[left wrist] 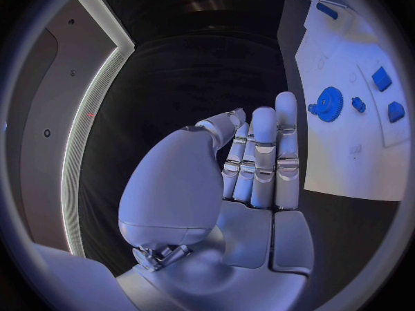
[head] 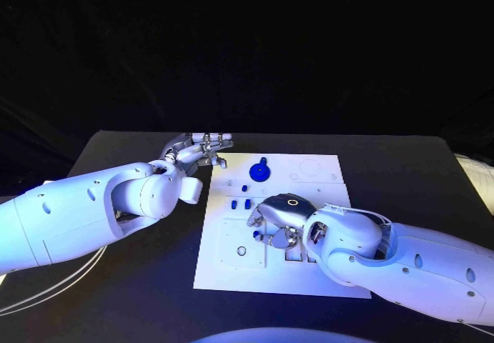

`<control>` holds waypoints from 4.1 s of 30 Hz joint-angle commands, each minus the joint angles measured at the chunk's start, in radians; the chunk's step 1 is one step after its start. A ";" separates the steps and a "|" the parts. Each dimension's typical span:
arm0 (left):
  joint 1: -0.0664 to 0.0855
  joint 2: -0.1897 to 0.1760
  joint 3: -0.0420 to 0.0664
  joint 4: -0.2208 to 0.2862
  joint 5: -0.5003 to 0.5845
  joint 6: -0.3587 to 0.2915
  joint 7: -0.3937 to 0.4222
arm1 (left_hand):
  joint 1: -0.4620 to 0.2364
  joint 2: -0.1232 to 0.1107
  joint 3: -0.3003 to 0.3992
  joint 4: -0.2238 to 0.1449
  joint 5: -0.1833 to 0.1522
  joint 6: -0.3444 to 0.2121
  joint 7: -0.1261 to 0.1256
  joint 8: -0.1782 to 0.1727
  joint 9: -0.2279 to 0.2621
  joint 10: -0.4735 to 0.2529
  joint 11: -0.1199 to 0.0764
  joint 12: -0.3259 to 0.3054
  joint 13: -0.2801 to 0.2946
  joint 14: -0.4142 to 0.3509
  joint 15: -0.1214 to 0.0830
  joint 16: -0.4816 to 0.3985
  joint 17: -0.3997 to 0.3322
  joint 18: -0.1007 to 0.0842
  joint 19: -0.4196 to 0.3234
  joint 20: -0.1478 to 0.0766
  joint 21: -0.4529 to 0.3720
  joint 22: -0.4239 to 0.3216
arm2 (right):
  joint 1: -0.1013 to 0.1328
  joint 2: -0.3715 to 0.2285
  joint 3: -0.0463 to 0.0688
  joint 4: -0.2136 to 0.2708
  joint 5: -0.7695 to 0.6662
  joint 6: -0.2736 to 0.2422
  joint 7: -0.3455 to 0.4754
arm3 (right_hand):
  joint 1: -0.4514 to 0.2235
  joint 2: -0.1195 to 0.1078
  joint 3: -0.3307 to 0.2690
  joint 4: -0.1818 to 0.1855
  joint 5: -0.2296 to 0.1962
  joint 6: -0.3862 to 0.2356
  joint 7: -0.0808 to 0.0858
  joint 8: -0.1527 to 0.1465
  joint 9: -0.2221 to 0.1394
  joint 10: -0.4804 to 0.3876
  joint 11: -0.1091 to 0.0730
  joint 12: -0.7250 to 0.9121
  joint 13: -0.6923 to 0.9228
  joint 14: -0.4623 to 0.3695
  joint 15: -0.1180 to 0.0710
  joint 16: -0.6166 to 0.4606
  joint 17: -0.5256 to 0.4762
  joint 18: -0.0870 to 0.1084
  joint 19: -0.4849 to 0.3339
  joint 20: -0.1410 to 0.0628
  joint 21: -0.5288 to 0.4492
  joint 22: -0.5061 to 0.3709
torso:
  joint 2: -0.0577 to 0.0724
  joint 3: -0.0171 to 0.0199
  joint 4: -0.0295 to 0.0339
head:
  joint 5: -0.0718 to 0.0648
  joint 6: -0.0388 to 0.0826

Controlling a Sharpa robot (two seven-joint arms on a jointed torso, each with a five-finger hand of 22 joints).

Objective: Assemble the parts on the task board

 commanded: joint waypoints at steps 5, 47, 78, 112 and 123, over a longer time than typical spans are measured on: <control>0.000 -0.003 0.001 0.002 -0.004 0.020 0.002 | -0.007 -0.006 -0.002 -0.004 -0.001 -0.007 0.000 -0.001 -0.001 -0.009 -0.001 0.005 -0.001 -0.007 0.000 0.006 -0.001 0.017 -0.007 0.001 -0.001 0.001 | 0.001 -0.056 0.007 0.047 0.012 -0.072 -0.014 | 0.000 0.004 -0.012 -0.005 0.007 -0.001 -0.002 0.001 -0.003 0.018 -0.006 0.021 0.006 0.037 0.004 -0.004 -0.004 0.011 -0.002 0.006 -0.006 0.000 | 0.000 0.0010 -0.0011 | -0.005 0.007; -0.003 -0.005 0.000 -0.002 -0.004 0.034 0.004 | -0.010 -0.005 -0.004 -0.004 -0.001 -0.008 0.000 -0.001 -0.001 -0.011 -0.001 0.006 -0.001 -0.007 0.001 0.007 -0.002 0.017 -0.007 0.002 -0.001 0.001 | 0.091 -0.241 0.023 0.064 -0.001 0.110 -0.098 | 0.056 0.047 -0.093 0.013 -0.005 0.075 -0.055 0.018 0.001 0.119 -0.049 0.081 0.002 0.041 -0.031 -0.010 -0.014 0.008 0.017 -0.024 -0.007 0.009 | 0.001 0.0005 -0.0015 | -0.029 0.019; -0.004 -0.009 0.000 -0.003 -0.004 0.036 0.000 | -0.011 -0.005 -0.005 -0.004 -0.001 -0.009 0.000 0.000 -0.001 -0.013 -0.001 0.009 -0.001 -0.008 0.001 0.008 -0.003 0.017 -0.008 0.003 -0.001 0.001 | 0.087 -0.243 0.028 0.106 -0.006 -0.050 -0.107 | 0.073 0.065 -0.003 0.013 -0.033 0.160 -0.064 0.034 0.013 0.223 -0.070 0.057 0.005 0.042 -0.050 -0.009 -0.019 -0.014 0.081 -0.043 0.059 0.108 | -0.002 -0.0004 -0.0021 | -0.029 0.016; -0.006 0.001 0.000 -0.003 -0.004 0.044 0.000 | -0.011 -0.004 -0.004 -0.005 -0.001 -0.009 0.000 0.001 -0.001 -0.014 -0.001 0.009 -0.001 -0.008 0.001 0.009 -0.003 0.017 -0.008 0.003 -0.001 0.001 | -0.018 -0.048 0.026 0.146 0.104 -0.031 -0.003 | 0.081 0.060 0.029 -0.009 -0.025 0.164 -0.056 0.030 0.015 0.234 -0.066 0.038 0.005 0.040 -0.048 -0.014 -0.030 -0.015 0.086 -0.043 0.067 0.118 | 0.002 -0.0013 -0.0011 | 0.011 0.000; -0.008 0.005 0.000 -0.006 -0.004 0.046 0.000 | -0.011 -0.004 -0.004 -0.005 -0.001 -0.009 0.000 0.001 -0.001 -0.014 -0.001 0.009 -0.001 -0.008 0.001 0.009 -0.003 0.017 -0.008 0.003 -0.001 0.001 | -0.026 -0.013 0.023 0.103 0.098 0.025 -0.001 | 0.080 0.060 0.032 -0.010 -0.023 0.164 -0.055 0.029 0.015 0.234 -0.065 0.036 0.005 0.040 -0.048 -0.016 -0.033 -0.015 0.084 -0.042 0.066 0.115 | 0.001 -0.0003 -0.0007 | 0.015 -0.006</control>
